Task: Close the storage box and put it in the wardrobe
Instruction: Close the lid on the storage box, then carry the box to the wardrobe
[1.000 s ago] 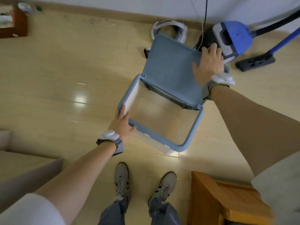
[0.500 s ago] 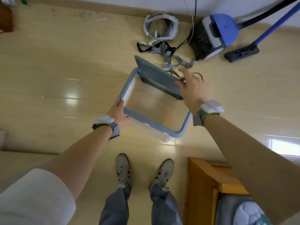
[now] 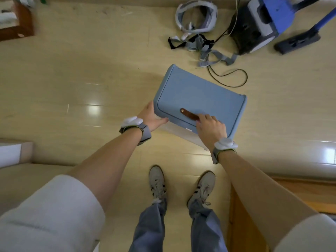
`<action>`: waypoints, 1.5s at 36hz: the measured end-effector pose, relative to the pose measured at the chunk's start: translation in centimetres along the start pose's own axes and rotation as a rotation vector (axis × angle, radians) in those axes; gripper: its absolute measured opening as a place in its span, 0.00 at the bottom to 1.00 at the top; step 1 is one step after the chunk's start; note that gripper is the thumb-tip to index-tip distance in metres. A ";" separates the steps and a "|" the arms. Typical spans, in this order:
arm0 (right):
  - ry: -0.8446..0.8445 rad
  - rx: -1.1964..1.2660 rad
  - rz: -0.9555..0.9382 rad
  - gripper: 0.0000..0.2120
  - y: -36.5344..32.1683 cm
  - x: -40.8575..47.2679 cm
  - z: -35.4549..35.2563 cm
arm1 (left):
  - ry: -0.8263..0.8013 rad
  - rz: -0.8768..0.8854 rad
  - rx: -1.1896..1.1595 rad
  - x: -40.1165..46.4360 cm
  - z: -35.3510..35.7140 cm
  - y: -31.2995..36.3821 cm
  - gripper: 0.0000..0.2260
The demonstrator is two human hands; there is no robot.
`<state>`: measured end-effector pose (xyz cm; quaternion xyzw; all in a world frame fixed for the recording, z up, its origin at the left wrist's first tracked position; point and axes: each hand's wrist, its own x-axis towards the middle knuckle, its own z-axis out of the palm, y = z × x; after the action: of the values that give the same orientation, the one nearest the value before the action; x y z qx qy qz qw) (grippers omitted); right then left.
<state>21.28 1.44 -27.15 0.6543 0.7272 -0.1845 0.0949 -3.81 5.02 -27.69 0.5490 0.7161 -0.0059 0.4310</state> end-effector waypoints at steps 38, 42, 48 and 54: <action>0.279 0.589 0.824 0.43 10.2 6.5 4.5 | 0.247 -0.175 0.176 11.9 1.4 4.6 0.38; 0.284 0.561 0.815 0.41 9.4 6.5 1.1 | 0.249 -0.203 0.173 10.3 -0.2 4.7 0.39; 0.262 0.540 0.775 0.40 6.5 4.6 -6.6 | 0.261 -0.249 0.110 4.2 -5.3 5.5 0.40; 0.232 0.530 0.681 0.41 3.1 1.2 -16.6 | 0.313 -0.277 0.066 -3.4 -12.9 7.9 0.41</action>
<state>25.89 9.25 -12.90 0.8745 0.4039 -0.2481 -0.1028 -5.34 11.70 -13.74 0.4536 0.8423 -0.0032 0.2912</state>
